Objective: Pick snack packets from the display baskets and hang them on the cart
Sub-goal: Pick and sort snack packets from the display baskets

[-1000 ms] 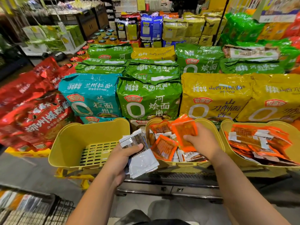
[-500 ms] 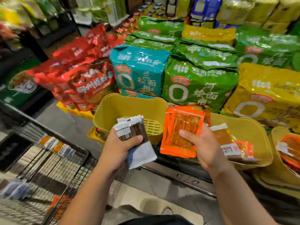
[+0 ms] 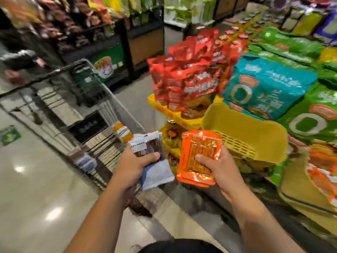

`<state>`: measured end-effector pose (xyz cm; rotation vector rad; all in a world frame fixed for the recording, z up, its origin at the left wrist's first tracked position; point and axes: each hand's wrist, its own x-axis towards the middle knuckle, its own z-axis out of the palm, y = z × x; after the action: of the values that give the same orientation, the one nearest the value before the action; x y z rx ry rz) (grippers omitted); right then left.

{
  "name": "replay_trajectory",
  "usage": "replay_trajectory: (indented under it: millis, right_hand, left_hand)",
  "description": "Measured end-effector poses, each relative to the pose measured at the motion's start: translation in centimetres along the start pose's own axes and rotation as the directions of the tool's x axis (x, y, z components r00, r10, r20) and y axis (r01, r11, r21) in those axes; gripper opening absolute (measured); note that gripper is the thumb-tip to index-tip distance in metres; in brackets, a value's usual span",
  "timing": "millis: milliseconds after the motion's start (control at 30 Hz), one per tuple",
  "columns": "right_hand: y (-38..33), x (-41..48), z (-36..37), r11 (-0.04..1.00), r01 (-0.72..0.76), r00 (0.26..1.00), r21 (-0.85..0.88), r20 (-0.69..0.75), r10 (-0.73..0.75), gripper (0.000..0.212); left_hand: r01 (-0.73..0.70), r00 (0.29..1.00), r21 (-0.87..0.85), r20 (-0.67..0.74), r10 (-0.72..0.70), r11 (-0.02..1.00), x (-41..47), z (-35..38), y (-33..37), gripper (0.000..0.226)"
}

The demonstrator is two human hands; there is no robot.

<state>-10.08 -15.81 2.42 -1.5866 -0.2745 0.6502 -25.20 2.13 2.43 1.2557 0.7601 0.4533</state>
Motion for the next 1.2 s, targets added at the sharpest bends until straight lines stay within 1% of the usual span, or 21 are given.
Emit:
replay_trajectory:
  millis: [67, 100, 167, 200, 233, 333, 400, 533, 633, 767, 867, 967, 1100, 1200]
  right_hand:
    - [0.3, 0.1, 4.1, 1.000, 0.013, 0.999, -0.027, 0.048, -0.011, 0.039]
    - [0.5, 0.2, 5.8, 0.999, 0.016, 0.998, -0.037, 0.059, -0.014, 0.040]
    - [1.0, 0.2, 9.7, 0.998, 0.016, 0.995, -0.059, 0.096, -0.010, 0.041]
    - [1.2, 0.2, 11.8, 0.997, 0.017, 0.993, -0.076, 0.119, -0.008, 0.041]
    - [1.5, 0.1, 13.5, 0.996, 0.022, 0.991, -0.085, 0.136, -0.010, 0.043]
    - [2.4, 0.0, 18.2, 0.989, 0.021, 0.983, -0.147, 0.182, 0.006, 0.047]
    - [2.9, 0.0, 20.7, 0.983, 0.017, 0.971, -0.183, 0.236, 0.027, 0.046]
    - [3.1, 0.7, 23.8, 0.971, 0.001, 0.953, -0.240, 0.293, 0.071, 0.043]
    - [3.4, 2.9, 25.4, 0.966, -0.011, 0.944, -0.259, 0.317, 0.096, 0.042]
    - [4.8, 6.7, 27.7, 0.963, -0.126, 0.921, -0.237, 0.334, 0.203, 0.041]
    - [5.7, 10.2, 29.8, 0.948, -0.190, 0.861, -0.256, 0.420, 0.286, 0.041]
    - [5.1, 14.0, 31.5, 0.925, -0.210, 0.792, -0.317, 0.500, 0.352, 0.031]
    - [4.4, 19.1, 34.0, 0.903, -0.209, 0.713, -0.376, 0.573, 0.403, 0.030]
    - [5.9, 22.5, 35.9, 0.869, -0.226, 0.646, -0.440, 0.600, 0.471, 0.031]
  left_hand:
    - [0.046, 0.997, -0.014, -0.067, -0.047, 0.999, 0.0, -4.8, -0.7, 0.036]
    - [0.073, 0.993, -0.005, -0.094, -0.073, 0.997, -0.1, -6.6, -1.1, 0.040]
    - [0.116, 0.986, 0.016, -0.126, -0.113, 0.993, -0.4, -10.6, -1.7, 0.063]
    - [0.128, 0.982, 0.008, -0.144, -0.126, 0.992, -0.7, -12.4, -1.9, 0.068]
    - [0.135, 0.978, -0.004, -0.159, -0.133, 0.991, -0.9, -14.1, -2.1, 0.065]
    - [0.128, 0.970, -0.051, -0.202, -0.136, 0.990, -1.7, -18.5, -2.4, 0.043]
    - [0.125, 0.960, -0.081, -0.243, -0.142, 0.989, -2.2, -21.3, -2.7, 0.038]
    - [0.134, 0.926, -0.150, -0.334, -0.178, 0.980, -1.9, -25.3, -4.0, 0.049]
    - [0.153, 0.890, -0.188, -0.401, -0.218, 0.970, -1.0, -26.7, -5.1, 0.055]
    - [0.180, 0.848, -0.213, -0.462, -0.261, 0.960, 0.6, -27.8, -5.4, 0.058]
    - [0.174, 0.801, -0.221, -0.535, -0.268, 0.960, 2.8, -28.4, -4.8, 0.054]
    - [0.176, 0.755, -0.237, -0.590, -0.285, 0.955, 5.1, -28.4, -4.2, 0.048]
    - [0.193, 0.675, -0.230, -0.675, -0.299, 0.954, 8.2, -28.8, -4.4, 0.052]
    - [0.220, 0.632, -0.220, -0.711, -0.310, 0.950, 10.0, -29.0, -5.1, 0.055]
